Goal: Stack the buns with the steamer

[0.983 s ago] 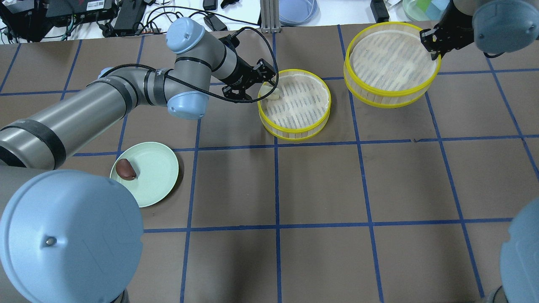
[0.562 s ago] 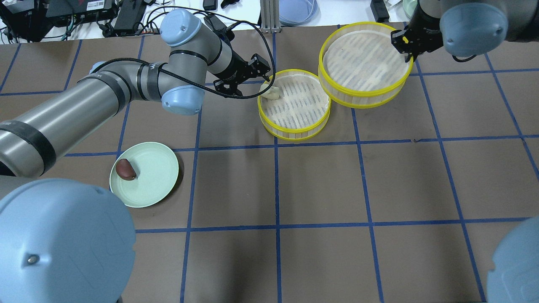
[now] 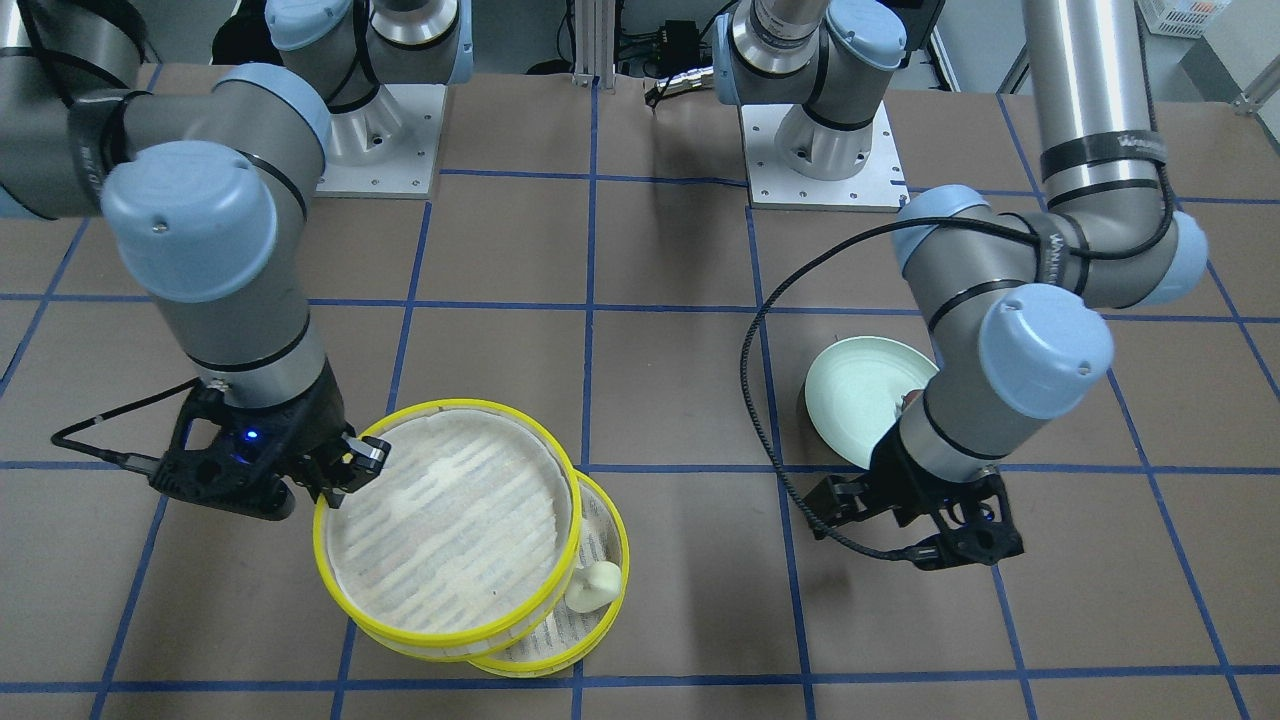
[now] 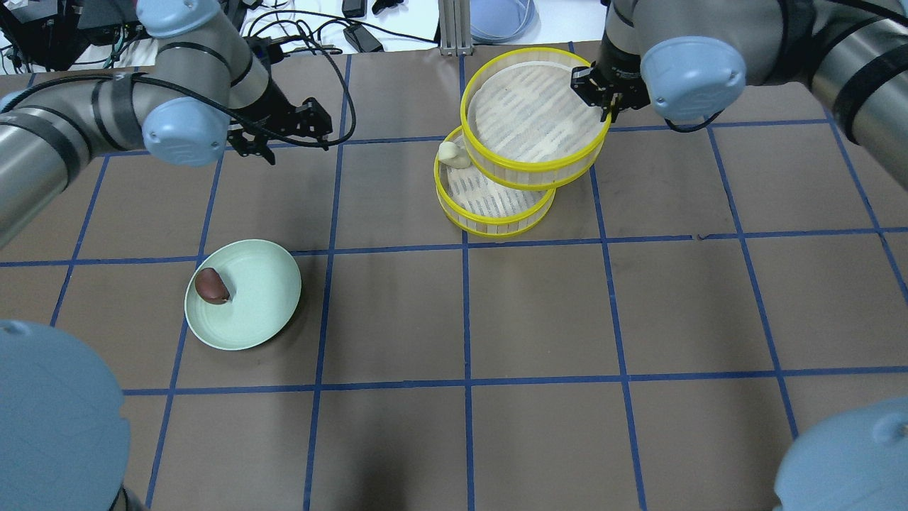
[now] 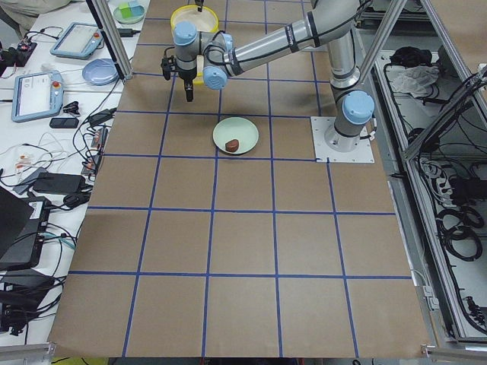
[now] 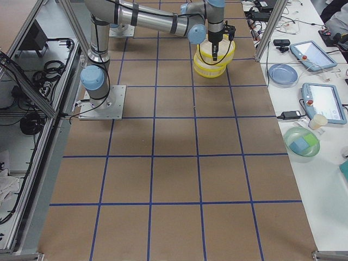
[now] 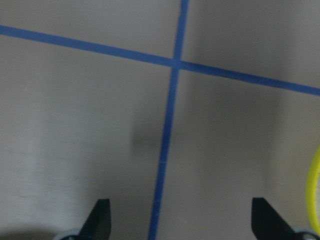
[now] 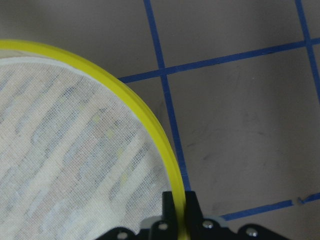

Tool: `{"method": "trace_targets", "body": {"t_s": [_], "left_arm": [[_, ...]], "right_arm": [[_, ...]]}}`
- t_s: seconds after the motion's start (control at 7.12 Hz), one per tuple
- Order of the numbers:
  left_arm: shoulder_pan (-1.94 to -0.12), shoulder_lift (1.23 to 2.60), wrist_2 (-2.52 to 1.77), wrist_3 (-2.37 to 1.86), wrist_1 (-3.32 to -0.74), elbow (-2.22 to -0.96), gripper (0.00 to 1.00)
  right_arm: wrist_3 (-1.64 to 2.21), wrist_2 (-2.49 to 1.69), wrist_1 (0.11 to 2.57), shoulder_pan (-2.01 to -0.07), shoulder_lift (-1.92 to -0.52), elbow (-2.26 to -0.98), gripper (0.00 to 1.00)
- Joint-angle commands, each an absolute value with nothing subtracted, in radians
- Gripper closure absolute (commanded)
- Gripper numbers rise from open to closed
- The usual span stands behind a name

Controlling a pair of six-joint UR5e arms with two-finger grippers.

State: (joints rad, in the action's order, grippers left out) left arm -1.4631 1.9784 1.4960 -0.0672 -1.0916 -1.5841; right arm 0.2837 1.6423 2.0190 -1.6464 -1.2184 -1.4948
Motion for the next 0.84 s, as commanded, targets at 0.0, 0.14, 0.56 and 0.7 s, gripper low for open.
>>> {"method": "trace_targets", "body": {"t_s": [0.0,0.14,0.56,0.7], "left_arm": [[-1.350,1.938,1.562,0.046,-1.203,-1.680,0.00],[-1.291,1.937,1.572,0.157,-1.198,-1.743,0.00],[-1.236,1.990,1.572,0.187,-1.221,-1.788,0.00],[-1.236,2.005,1.574,0.187,-1.242,-1.802,0.00]], "right_arm": [[0.382,1.640,2.086,-1.706,-1.171,-1.493,1.00],[0.385,1.638,2.098,-1.707,-1.143,-1.490,1.00],[0.402,1.615,2.106,-1.707,-1.105,-1.491,1.00],[0.397,1.615,2.097,-1.707,-1.101,-1.493,1.00]]}}
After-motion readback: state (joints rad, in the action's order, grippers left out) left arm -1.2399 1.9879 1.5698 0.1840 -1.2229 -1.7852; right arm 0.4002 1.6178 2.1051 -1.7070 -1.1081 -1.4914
